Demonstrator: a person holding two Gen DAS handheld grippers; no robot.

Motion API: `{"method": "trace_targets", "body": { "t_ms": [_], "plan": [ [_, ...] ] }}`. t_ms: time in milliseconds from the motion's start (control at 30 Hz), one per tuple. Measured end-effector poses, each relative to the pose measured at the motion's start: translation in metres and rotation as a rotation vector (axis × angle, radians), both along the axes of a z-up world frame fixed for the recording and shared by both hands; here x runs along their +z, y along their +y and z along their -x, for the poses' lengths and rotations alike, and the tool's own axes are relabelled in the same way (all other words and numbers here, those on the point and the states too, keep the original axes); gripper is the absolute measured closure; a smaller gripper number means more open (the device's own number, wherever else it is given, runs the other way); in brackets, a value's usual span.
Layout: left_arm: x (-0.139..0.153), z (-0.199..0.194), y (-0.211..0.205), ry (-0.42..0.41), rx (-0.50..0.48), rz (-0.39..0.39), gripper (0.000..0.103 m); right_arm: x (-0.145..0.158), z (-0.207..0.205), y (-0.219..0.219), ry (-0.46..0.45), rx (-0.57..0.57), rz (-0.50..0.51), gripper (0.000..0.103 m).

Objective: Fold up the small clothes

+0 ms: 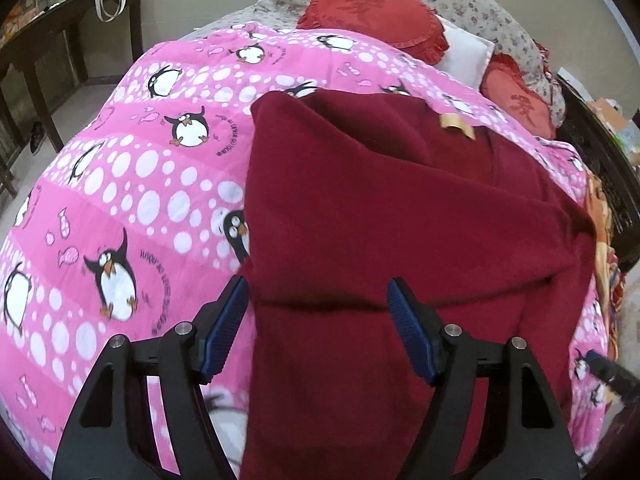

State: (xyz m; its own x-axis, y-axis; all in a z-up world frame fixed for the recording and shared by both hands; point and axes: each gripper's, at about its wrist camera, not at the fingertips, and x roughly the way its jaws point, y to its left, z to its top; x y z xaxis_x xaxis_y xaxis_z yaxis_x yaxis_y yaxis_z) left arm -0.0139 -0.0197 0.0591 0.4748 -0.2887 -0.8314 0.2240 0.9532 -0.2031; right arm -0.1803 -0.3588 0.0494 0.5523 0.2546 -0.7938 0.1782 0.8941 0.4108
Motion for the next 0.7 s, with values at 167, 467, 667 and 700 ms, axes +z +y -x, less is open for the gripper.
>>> {"method": "trace_targets", "body": {
  "t_ms": [167, 467, 667, 700],
  "plan": [
    [0.010, 0.024, -0.008, -0.020, -0.045, -0.033, 0.031, -0.021, 0.004, 0.014, 0.009, 0.033, -0.088, 0.054],
    [0.010, 0.044, -0.010, 0.010, -0.050, -0.034, 0.031, -0.055, -0.006, 0.022, 0.021, 0.004, -0.199, 0.058],
    [0.025, 0.052, -0.010, -0.020, -0.045, 0.011, 0.031, -0.032, -0.002, 0.000, -0.091, -0.061, -0.263, 0.096],
    [0.027, 0.053, -0.010, -0.035, -0.049, 0.001, 0.031, -0.023, 0.001, -0.005, -0.114, -0.068, -0.251, 0.097]
  ]
}}
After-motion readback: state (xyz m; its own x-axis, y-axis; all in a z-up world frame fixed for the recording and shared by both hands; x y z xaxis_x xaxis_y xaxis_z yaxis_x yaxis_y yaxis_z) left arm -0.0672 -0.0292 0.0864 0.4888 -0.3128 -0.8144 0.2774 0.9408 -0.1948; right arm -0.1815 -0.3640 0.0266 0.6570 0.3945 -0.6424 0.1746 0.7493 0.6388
